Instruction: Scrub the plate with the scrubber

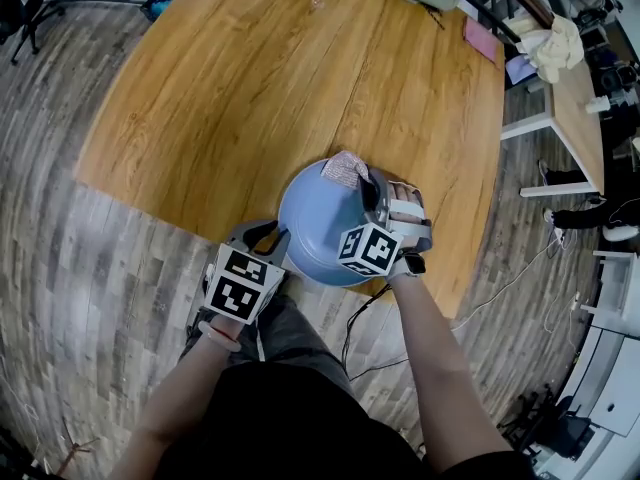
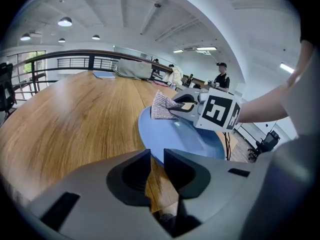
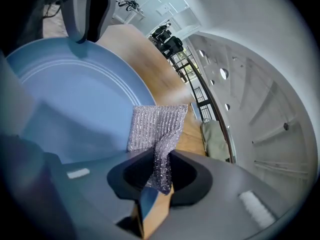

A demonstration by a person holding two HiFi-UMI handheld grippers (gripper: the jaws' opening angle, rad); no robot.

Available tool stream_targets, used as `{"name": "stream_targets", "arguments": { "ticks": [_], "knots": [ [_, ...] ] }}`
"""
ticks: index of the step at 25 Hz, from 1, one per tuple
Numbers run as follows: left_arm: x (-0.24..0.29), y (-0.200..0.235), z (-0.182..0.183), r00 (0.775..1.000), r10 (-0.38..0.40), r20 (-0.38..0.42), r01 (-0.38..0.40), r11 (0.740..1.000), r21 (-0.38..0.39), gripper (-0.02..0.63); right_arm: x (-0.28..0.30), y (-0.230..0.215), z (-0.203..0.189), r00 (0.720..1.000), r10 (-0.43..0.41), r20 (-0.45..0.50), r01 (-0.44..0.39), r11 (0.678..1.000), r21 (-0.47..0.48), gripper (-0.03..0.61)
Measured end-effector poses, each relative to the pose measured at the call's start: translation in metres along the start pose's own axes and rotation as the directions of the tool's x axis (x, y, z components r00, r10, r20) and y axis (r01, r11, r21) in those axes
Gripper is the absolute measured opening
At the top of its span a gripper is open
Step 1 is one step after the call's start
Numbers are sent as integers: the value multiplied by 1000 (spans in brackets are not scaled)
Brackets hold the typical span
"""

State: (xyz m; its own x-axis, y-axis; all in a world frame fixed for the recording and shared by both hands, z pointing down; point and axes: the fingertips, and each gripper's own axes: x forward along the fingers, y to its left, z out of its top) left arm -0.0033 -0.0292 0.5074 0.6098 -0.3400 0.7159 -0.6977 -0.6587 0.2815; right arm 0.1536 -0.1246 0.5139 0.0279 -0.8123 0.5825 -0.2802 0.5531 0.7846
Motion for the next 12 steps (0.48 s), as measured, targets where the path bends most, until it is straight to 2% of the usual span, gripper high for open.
{"name": "stream_targets", "arguments": {
  "ticks": [7, 12],
  "knots": [
    [0, 0, 0, 1000, -2, -8, 2, 1000, -1, 77, -12, 5, 7, 993, -65, 94, 80, 981, -176, 80],
    [0, 2, -1, 1000, -2, -8, 2, 1000, -1, 77, -10, 9, 16, 987, -29, 160, 73, 959, -275, 78]
  ]
}}
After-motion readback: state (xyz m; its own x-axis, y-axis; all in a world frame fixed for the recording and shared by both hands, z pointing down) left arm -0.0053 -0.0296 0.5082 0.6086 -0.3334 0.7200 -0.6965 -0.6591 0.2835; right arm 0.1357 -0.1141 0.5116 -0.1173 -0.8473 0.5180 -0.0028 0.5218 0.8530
